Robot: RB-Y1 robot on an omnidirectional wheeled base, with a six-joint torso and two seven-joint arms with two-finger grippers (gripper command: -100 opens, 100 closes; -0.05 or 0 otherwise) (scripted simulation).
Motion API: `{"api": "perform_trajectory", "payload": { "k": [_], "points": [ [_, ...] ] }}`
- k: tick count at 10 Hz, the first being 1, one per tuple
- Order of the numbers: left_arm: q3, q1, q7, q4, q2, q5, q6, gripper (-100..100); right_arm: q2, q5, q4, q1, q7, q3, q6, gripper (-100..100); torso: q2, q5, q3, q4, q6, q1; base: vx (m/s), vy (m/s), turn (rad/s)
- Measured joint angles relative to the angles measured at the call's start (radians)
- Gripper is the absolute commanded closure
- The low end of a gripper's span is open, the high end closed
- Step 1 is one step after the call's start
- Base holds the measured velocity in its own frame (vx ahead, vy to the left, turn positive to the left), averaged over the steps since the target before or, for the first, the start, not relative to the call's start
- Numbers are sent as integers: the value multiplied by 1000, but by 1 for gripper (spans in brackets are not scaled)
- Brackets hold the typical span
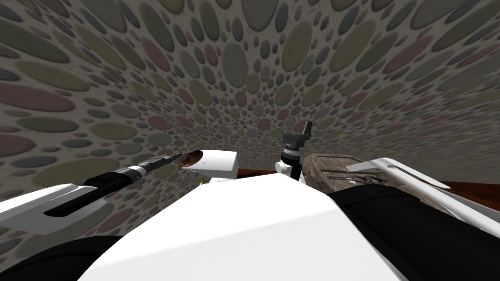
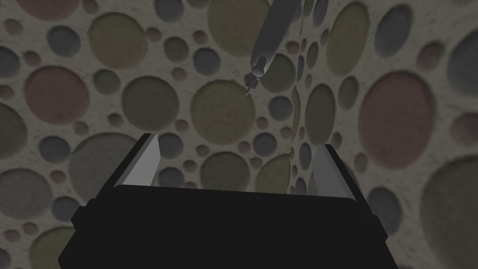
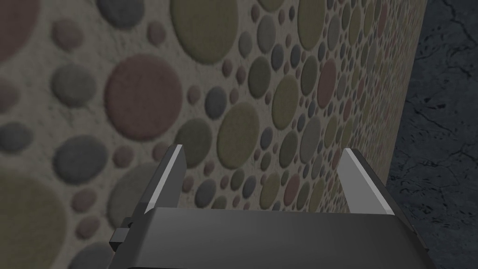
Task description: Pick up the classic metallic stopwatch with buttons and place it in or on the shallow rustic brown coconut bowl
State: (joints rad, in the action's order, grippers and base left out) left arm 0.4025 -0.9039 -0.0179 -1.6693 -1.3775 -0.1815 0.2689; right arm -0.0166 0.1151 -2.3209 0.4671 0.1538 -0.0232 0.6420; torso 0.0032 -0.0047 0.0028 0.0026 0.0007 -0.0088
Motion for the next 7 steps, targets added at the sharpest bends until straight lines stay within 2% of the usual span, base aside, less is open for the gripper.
{"api": "perform_trajectory", "payload": {
  "k": [1,2,7],
  "points": [
    [3,-2,13,-6,-25,8,-3,-100,0,0,0,0,0,0,0,0,-1,0,0,0,0,-1,13,-14,21],
    [3,-2,15,-7,-28,9,-4,0,0,0,0,0,0,0,0,0,0,0,0,0,0,0,0,0,0],
    [3,-2,15,-7,-28,9,-3,0,0,0,0,0,0,0,0,0,1,0,1,0,0,1,0,0,0]
  ]
}}
